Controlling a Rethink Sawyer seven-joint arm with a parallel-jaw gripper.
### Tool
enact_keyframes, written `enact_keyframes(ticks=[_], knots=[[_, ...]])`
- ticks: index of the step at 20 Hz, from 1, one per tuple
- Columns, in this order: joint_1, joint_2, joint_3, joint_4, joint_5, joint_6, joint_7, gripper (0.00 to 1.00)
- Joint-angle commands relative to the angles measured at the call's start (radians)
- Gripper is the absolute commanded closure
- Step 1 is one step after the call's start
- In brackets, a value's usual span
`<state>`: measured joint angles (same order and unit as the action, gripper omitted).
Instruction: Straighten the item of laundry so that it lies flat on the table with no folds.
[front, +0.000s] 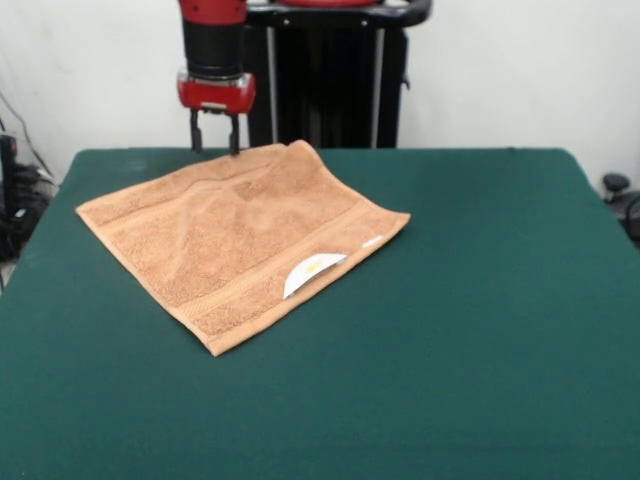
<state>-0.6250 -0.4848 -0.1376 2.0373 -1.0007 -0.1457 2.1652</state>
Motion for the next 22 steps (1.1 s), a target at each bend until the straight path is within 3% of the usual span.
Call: enact_keyframes(ticks=[1, 7, 12, 22], knots=[[0.088, 0.077, 0.002, -0.043, 0.001, -0.043, 0.05, 0.0], [0.197, 0.127, -0.08, -0.028, 0.088, -0.113, 0.105, 0.0], [0.242, 0.13, -0.084, -0.026, 0.133, -0.109, 0.125, 0.0], [0.152, 0.045, 0.041, -0.013, 0.108, 0.031, 0.076, 0.0]])
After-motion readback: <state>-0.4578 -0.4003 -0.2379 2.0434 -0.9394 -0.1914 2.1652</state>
